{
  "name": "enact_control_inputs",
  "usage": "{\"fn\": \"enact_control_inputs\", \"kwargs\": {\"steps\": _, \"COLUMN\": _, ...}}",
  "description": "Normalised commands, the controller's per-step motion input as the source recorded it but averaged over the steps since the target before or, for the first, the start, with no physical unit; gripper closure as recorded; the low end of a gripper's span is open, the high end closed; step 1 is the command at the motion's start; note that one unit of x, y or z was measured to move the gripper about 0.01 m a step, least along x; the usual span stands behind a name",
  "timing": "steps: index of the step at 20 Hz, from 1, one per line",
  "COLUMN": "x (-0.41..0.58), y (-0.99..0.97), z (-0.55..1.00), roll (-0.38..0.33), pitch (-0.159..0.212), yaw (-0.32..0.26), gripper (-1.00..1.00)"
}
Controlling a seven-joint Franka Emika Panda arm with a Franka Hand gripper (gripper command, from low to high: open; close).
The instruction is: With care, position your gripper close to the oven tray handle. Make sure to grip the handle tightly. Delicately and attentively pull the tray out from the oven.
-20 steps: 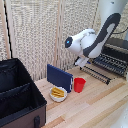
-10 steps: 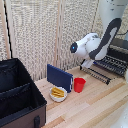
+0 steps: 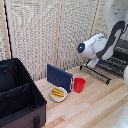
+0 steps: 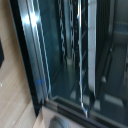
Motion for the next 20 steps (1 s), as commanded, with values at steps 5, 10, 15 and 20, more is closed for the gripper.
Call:
{"fn": "enact_control_inputs", "kwargs": {"steps": 5, "x": 0.011, "y": -0.59, "z": 0.01, "roll": 0.005, "pitch": 0.031, "yaw": 0.166, "gripper": -1.00}}
{"fn": "enact_control_inputs", "kwargs": {"steps": 10, "x": 0.138, "y": -0.48, "z": 0.00, "roll": 0.029, "pitch": 0.059, "yaw": 0.106, "gripper": -1.00}}
{"fn": "enact_control_inputs", "kwargs": {"steps": 15, "x": 0.131, "y": -0.42, "z": 0.00, "roll": 0.031, "pitch": 0.053, "yaw": 0.083, "gripper": 1.00}}
{"fn": "enact_control_inputs", "kwargs": {"steps": 20, "x": 0.048, "y": -0.34, "z": 0.00, "roll": 0.016, "pitch": 0.020, "yaw": 0.054, "gripper": 1.00}}
